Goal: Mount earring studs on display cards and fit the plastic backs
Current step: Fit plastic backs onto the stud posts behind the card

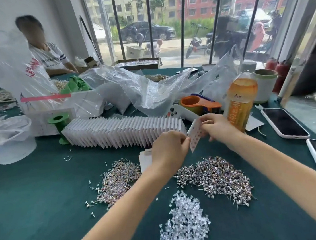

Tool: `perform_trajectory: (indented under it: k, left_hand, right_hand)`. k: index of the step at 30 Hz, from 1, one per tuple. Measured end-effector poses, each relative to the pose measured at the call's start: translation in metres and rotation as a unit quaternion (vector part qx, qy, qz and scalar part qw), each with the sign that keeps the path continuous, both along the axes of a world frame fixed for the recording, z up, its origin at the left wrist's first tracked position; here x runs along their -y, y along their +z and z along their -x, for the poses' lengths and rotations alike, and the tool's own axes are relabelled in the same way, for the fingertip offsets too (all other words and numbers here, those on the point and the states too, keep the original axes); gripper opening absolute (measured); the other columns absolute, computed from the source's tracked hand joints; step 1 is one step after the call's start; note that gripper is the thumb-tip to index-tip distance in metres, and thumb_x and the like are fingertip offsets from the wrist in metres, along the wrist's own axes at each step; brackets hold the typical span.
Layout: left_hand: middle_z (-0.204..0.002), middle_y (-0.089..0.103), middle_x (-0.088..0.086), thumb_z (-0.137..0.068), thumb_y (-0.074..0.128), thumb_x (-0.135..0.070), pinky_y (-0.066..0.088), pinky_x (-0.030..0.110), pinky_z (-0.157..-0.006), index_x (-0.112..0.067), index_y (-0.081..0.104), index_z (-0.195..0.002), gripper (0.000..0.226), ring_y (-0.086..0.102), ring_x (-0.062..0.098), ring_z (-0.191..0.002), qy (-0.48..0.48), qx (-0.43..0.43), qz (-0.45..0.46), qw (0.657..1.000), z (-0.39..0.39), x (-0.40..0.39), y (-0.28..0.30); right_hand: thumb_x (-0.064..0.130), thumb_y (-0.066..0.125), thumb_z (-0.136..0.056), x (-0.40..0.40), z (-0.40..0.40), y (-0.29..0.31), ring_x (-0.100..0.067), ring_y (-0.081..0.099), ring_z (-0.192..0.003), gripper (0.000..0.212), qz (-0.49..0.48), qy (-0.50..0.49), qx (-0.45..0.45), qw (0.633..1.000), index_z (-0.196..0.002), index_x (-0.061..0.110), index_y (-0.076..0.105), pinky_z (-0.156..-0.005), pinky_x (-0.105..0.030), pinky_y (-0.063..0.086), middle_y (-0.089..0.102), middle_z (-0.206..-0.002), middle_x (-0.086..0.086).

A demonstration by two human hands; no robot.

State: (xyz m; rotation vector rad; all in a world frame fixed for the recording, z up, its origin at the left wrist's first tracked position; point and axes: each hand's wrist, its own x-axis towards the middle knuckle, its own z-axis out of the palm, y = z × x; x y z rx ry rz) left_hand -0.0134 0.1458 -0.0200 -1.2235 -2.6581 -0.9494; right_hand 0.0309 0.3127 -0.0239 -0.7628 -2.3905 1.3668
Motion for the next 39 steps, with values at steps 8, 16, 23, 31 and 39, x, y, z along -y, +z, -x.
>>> perform_trajectory:
  k: [8, 16, 23, 31, 39]
  left_hand:
    - [-0.096, 0.07, 0.003, -0.097, 0.044, -0.036, 0.046, 0.028, -0.065, -0.016, 0.07, -0.103, 0.033, 0.065, 0.021, -0.088, 0.097, -0.07, 0.062, 0.991, 0.009, -0.037, -0.017]
    - [-0.092, 0.071, 0.005, -0.098, 0.042, -0.033, 0.04, 0.026, -0.061, -0.014, 0.068, -0.094, 0.032, 0.066, 0.023, -0.084, 0.111, -0.147, 0.064, 0.981, 0.008, -0.035, -0.019]
    - [-0.077, 0.07, 0.001, -0.096, 0.044, -0.04, 0.033, 0.024, -0.054, -0.017, 0.069, -0.08, 0.037, 0.064, 0.019, -0.074, 0.103, -0.152, 0.029, 0.983, 0.007, -0.027, -0.016]
    - [-0.065, 0.055, -0.01, -0.094, 0.048, -0.043, 0.04, 0.023, -0.055, -0.021, 0.057, -0.07, 0.034, 0.053, 0.01, -0.06, 0.068, -0.118, 0.044, 0.99, 0.027, 0.041, -0.009]
    - [-0.108, 0.064, -0.011, -0.088, 0.061, -0.042, 0.036, 0.023, -0.091, -0.024, 0.068, -0.103, 0.025, 0.056, 0.01, -0.1, -0.029, -0.114, 0.112, 0.987, 0.031, 0.106, -0.023]
  right_hand:
    - [0.01, 0.047, -0.099, -0.013, 0.037, -0.013, -0.023, 0.061, -0.094, 0.018, 0.108, -0.031, 0.04, 0.993, -0.107, 0.022, 0.058, -0.058, -0.025, 0.052, 0.056, -0.108, -0.009]
    - [0.017, 0.053, -0.098, -0.006, 0.046, -0.014, -0.023, 0.061, -0.094, 0.029, 0.103, 0.001, 0.034, 0.994, -0.126, 0.015, 0.056, -0.06, -0.025, 0.053, 0.058, -0.112, -0.009]
    - [0.02, 0.06, -0.094, -0.007, 0.042, -0.019, -0.025, 0.065, -0.093, 0.029, 0.131, -0.009, 0.004, 0.991, -0.121, 0.008, 0.057, -0.065, -0.028, 0.057, 0.062, -0.113, -0.015]
    - [0.036, 0.06, -0.092, -0.003, -0.004, -0.005, -0.007, 0.061, -0.07, 0.016, -0.157, -0.017, -0.088, 0.984, -0.094, 0.02, 0.061, -0.052, -0.017, 0.042, 0.064, -0.083, 0.005]
    - [0.043, 0.064, -0.087, 0.05, -0.035, 0.002, 0.007, 0.055, -0.078, 0.023, -0.343, 0.195, 0.007, 0.919, -0.105, 0.03, 0.07, -0.068, -0.019, 0.043, 0.064, -0.089, 0.021]
